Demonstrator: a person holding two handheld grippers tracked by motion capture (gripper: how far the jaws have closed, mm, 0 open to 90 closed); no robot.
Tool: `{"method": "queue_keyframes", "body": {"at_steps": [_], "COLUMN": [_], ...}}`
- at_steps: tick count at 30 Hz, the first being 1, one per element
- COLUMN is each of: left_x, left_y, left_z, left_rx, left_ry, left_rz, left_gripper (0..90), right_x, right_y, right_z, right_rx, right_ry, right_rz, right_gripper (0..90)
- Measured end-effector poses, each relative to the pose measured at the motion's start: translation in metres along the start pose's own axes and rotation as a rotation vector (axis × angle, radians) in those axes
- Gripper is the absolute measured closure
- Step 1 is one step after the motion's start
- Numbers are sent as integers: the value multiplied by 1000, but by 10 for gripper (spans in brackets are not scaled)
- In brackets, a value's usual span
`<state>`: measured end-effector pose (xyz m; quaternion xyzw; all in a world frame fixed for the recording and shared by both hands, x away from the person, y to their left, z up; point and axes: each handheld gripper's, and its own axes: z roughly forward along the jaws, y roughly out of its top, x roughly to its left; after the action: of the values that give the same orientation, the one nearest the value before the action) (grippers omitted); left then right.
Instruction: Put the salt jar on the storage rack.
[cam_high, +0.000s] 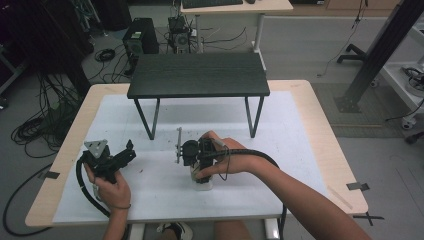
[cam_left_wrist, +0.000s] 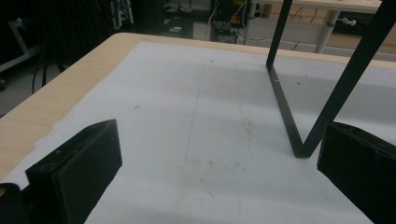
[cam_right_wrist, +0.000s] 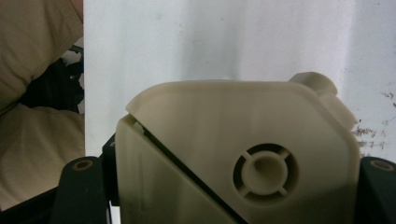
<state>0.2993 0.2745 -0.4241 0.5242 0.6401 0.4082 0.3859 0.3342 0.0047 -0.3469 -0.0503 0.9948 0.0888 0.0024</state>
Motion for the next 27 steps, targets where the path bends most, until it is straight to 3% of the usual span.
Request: {"method": "queue_keyframes", "body": {"at_steps": [27], "left_x": [0], "left_y": [0], "left_z": [0], "left_rx": [1], "left_ry": [4], "left_rz": [0], "left_gripper": [2], "right_x": [0], "right_y": [0], "right_z": [0], "right_rx": [-3], "right_ry": [2], "right_rz": [-5], "right_gripper": [296]}}
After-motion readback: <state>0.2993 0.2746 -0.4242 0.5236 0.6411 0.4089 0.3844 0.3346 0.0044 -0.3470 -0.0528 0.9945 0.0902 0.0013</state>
